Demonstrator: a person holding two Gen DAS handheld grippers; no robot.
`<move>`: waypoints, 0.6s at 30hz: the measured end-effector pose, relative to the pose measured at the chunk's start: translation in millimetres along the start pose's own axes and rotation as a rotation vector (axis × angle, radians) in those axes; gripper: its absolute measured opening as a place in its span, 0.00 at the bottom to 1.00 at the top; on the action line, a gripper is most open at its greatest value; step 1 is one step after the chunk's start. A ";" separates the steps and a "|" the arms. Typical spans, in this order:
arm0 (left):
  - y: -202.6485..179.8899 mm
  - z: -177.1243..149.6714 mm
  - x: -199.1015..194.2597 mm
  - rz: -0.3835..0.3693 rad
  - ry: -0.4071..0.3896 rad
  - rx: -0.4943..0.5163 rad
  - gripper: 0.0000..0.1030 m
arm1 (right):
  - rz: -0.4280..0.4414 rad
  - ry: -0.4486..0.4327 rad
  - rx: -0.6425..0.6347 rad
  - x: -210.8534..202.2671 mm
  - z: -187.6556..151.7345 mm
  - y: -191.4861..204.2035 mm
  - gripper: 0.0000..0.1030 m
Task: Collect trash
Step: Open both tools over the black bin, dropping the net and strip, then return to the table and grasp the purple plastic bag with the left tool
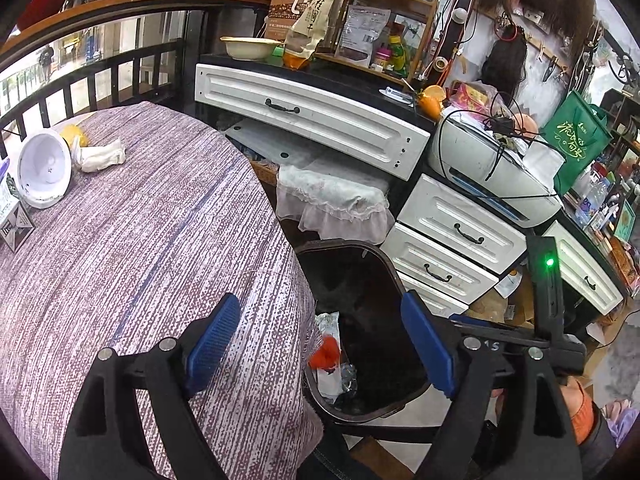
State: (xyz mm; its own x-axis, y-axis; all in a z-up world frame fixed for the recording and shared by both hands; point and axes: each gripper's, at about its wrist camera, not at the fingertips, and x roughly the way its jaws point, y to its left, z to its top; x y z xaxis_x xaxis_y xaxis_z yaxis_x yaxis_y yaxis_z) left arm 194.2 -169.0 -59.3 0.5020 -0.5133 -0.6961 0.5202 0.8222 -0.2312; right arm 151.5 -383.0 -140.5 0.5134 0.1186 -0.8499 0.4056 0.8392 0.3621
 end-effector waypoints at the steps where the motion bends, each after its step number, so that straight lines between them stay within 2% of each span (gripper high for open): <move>1: 0.6 0.6 -2.3 -0.005 -0.004 -0.004 0.82 | -0.010 -0.011 -0.002 -1.5 -0.1 1.1 0.82; 10: 8.6 5.0 -19.2 -0.001 -0.032 -0.002 0.89 | -0.063 -0.022 -0.041 -2.4 -0.4 7.9 0.83; 14: 25.8 6.4 -30.3 0.028 -0.042 -0.009 0.90 | -0.085 -0.030 -0.070 -2.7 0.2 13.2 0.83; 18: 51.4 6.6 -45.2 0.084 -0.070 -0.015 0.95 | -0.073 -0.052 -0.122 -7.9 1.9 30.0 0.83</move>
State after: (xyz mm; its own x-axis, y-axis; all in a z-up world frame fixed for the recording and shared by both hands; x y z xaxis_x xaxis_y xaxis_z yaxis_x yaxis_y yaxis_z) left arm 202.8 -105.1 -35.3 0.5911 -0.4576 -0.6643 0.4639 0.8666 -0.1841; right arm 161.0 -359.9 -122.2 0.5258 0.0295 -0.8501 0.3505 0.9031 0.2482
